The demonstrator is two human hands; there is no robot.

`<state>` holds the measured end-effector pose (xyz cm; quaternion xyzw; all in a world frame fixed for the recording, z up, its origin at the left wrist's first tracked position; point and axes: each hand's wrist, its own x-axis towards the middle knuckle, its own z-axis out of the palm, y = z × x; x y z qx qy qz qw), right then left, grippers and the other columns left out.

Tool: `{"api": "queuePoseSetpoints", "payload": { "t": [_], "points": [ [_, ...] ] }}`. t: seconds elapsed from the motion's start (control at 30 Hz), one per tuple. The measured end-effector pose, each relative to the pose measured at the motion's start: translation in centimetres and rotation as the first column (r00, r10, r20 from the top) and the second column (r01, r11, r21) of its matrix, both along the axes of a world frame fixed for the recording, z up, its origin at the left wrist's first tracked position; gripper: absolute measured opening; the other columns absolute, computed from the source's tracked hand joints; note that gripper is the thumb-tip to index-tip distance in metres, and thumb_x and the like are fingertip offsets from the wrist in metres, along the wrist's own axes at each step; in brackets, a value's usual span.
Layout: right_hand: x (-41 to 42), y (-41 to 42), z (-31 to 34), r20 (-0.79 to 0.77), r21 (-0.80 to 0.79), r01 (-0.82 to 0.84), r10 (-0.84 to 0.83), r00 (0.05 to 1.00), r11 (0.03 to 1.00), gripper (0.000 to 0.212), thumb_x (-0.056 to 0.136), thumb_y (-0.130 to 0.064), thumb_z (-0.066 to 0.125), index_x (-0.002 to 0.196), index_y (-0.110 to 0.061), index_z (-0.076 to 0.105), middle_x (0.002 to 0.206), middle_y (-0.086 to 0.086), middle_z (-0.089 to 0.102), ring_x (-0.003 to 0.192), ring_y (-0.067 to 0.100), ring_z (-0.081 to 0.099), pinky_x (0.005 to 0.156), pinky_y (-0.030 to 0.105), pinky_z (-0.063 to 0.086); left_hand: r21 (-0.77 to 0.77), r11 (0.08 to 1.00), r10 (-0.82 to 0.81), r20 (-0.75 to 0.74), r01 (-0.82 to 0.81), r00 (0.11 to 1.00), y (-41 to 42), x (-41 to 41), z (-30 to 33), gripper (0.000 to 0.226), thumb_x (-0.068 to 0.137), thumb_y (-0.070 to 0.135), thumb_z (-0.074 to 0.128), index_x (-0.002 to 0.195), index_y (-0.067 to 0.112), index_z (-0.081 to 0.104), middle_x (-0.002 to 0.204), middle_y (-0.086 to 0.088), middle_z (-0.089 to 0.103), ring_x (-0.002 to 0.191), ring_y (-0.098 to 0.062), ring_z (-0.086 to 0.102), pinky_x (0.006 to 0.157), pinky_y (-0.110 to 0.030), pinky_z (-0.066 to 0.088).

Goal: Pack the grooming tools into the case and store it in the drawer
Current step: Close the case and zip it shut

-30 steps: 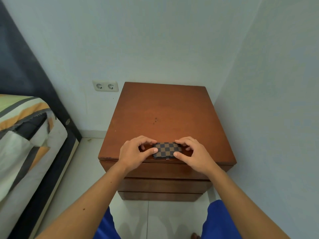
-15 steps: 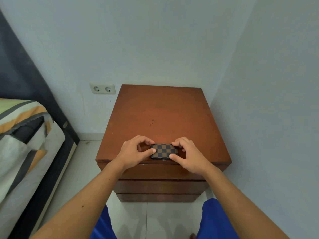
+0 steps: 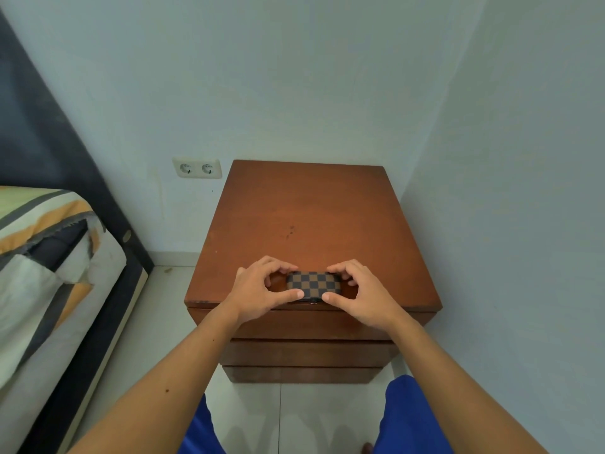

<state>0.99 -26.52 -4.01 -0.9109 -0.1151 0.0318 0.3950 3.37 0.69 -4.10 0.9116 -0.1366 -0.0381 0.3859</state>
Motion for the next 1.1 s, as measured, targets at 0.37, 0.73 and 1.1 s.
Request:
{"api": "queuePoseSetpoints", "payload": {
  "t": [0.37, 0.73, 1.1],
  "points": [
    [0.2, 0.5, 0.1, 0.051, -0.097, -0.039, 0.044, 0.998, 0.994, 0.052, 0.092, -0.047, 0.074, 0.136, -0.026, 0.055, 0.127, -0.013, 0.050, 0.118, 0.008, 0.044, 0.100, 0.021, 0.042, 0.049, 0.999, -0.010, 0.025, 0.009, 1.000, -0.2, -0.1, -0.1, 0.048, 0.085, 0.066, 0.077, 0.127, 0.044, 0.068, 0.125, 0.027, 0.057, 0.105, 0.010, 0.047, 0.105, -0.043, 0.038],
    [-0.2, 0.1, 0.2, 0.060, -0.075, -0.049, 0.053, 0.997, 0.996, 0.062, 0.087, -0.054, 0.076, 0.139, -0.028, 0.055, 0.129, -0.016, 0.050, 0.123, 0.008, 0.045, 0.105, 0.030, 0.046, 0.064, 0.996, -0.070, 0.053, 0.067, 0.996, 0.4, 0.0, -0.6, 0.056, 0.086, 0.074, 0.068, 0.134, 0.045, 0.064, 0.128, 0.028, 0.055, 0.111, 0.013, 0.044, 0.106, -0.043, 0.036],
    [-0.6, 0.2, -0.4, 0.150, -0.122, -0.033, 0.051, 0.987, 0.992, 0.065, 0.087, -0.050, 0.077, 0.143, -0.028, 0.054, 0.132, -0.017, 0.048, 0.123, 0.006, 0.043, 0.107, 0.028, 0.045, 0.192, 0.978, -0.120, 0.221, 0.077, 0.968, 0.6, -0.8, -1.8, 0.072, 0.084, 0.080, 0.061, 0.146, 0.043, 0.054, 0.139, 0.020, 0.055, 0.119, -0.004, 0.048, 0.099, -0.039, 0.037]
  ]
}}
